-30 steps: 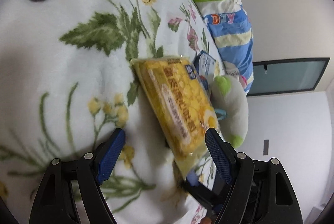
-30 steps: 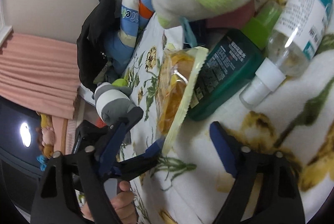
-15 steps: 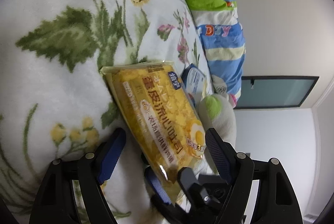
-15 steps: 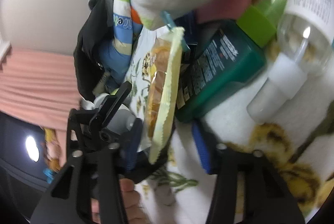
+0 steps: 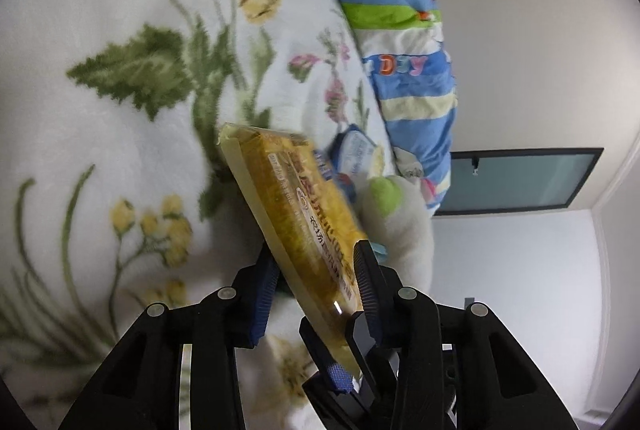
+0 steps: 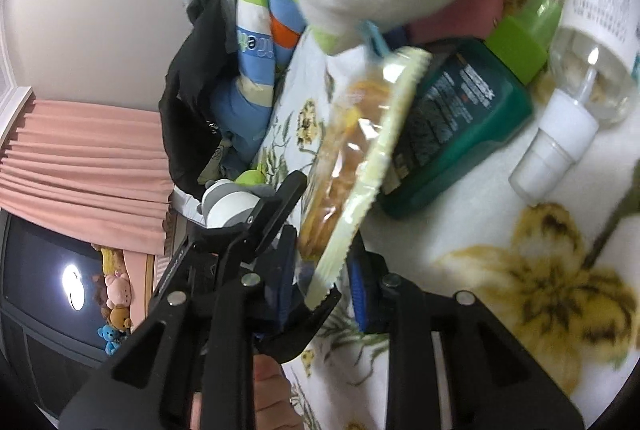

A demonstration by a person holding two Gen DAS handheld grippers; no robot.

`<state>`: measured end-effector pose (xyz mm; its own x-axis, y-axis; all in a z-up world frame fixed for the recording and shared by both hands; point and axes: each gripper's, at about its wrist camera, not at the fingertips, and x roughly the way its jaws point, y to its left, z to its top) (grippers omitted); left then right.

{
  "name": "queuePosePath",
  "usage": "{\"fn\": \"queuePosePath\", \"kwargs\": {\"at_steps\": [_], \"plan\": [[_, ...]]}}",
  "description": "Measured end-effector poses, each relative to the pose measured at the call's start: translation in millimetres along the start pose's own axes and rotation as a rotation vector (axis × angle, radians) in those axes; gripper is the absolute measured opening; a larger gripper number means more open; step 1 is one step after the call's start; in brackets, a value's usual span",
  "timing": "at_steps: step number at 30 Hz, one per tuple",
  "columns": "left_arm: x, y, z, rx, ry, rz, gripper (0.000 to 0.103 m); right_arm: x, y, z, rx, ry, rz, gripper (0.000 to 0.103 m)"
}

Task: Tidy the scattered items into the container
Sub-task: 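Lift the bread packet with the left gripper and carry it toward the box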

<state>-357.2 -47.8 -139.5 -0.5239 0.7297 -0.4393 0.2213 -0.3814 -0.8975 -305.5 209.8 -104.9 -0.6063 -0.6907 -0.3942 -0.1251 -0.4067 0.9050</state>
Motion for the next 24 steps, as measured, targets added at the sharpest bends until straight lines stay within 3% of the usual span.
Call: {"fn": "queuePosePath", "kwargs": {"at_steps": [4,6,13,16,18,21,24], "plan": [[-19,-23,-7,0.042,-0.016,-0.015,0.039,-16,17,-6,-0.034,-0.015,0.012,0.024],[-29,-35,-11,0.062,-0.027,-0.021,0.039,-26,28,-10,-0.060,-0.019,0.022,0.012],[-49,-49,-25,0.093,-0.026,0.007,0.039,-45,39,-21,-0.071,0.006,0.032,0.015],[-54,-37,-25,0.056,-0.027,0.013,0.039,-52,29,-21,-0.053,-0.015,-0.018,0.035],[-55,-30,-24,0.046,-0.023,0.026,0.039,-53,21,-19,-0.040,-0.022,-0.060,0.060],[-48,-14,-19,-0.001,-0.013,0.053,0.039,-48,12,-14,-0.030,-0.023,-0.090,0.069],[-33,3,-15,-0.046,0.015,0.077,0.039,-36,5,-8,-0.027,-0.005,-0.103,0.070]]}}
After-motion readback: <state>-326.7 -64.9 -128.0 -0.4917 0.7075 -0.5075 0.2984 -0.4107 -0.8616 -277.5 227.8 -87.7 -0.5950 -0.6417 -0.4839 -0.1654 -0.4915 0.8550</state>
